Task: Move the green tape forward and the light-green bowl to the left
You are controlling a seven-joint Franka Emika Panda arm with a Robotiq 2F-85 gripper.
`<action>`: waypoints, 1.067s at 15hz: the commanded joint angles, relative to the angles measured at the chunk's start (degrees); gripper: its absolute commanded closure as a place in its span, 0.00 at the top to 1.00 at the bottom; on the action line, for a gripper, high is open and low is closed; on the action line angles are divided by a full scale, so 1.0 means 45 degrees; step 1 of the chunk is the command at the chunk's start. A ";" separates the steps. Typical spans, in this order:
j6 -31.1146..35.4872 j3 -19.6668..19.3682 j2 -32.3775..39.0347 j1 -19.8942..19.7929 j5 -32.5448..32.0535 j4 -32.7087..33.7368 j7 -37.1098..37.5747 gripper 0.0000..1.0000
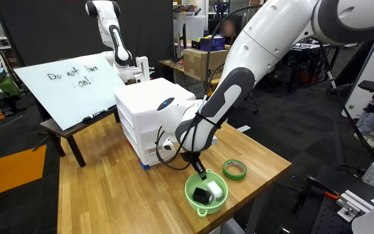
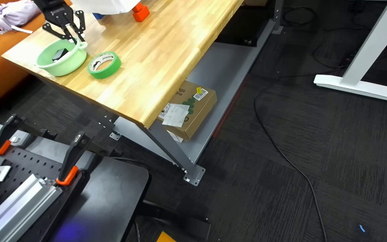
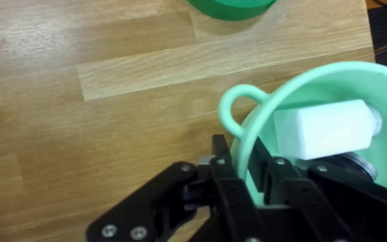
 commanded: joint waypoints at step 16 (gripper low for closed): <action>-0.1283 -0.0083 -0.0083 0.0672 -0.0406 0.0537 -0.0157 0.02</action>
